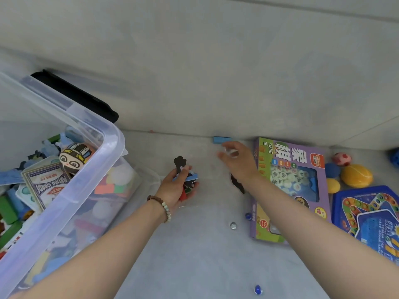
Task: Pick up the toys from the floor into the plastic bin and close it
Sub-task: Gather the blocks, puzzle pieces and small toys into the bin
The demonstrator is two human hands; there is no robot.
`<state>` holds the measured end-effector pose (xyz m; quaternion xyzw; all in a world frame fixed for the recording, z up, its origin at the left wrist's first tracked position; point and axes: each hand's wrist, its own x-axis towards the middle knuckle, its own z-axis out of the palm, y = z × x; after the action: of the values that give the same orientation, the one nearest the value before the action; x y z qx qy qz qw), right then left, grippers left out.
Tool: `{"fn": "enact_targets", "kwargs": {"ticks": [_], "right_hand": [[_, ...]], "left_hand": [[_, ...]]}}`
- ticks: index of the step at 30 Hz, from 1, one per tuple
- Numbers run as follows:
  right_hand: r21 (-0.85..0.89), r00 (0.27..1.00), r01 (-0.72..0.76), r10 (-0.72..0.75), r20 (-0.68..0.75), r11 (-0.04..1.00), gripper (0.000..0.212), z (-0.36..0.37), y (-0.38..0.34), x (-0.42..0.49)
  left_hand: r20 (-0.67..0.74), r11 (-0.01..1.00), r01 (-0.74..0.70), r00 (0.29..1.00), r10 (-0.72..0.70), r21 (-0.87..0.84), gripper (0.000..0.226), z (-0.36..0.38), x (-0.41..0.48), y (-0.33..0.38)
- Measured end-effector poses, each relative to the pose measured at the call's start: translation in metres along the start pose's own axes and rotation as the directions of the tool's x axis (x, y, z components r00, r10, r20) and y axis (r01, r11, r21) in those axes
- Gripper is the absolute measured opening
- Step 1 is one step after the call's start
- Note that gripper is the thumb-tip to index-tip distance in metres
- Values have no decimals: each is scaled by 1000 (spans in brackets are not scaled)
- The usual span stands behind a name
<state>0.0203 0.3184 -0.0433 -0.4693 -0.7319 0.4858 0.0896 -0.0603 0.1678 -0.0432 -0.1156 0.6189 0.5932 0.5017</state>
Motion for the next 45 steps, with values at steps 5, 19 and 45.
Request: {"fn": "enact_targets", "kwargs": {"ticks": [5,19,45], "right_hand": [[-254,994,105,-95,51,961,46,-3,11,27],[-528,975,205,-218,39,824,26,10,13,32],[-495,935,338,-227,271,800,48,-71,15,16]], "left_hand": [[3,996,-9,1000,8,90,16,-2,0,-3],[25,995,19,999,-21,99,20,-4,-2,1],[36,950,-36,999,27,310,21,9,-7,8]]}}
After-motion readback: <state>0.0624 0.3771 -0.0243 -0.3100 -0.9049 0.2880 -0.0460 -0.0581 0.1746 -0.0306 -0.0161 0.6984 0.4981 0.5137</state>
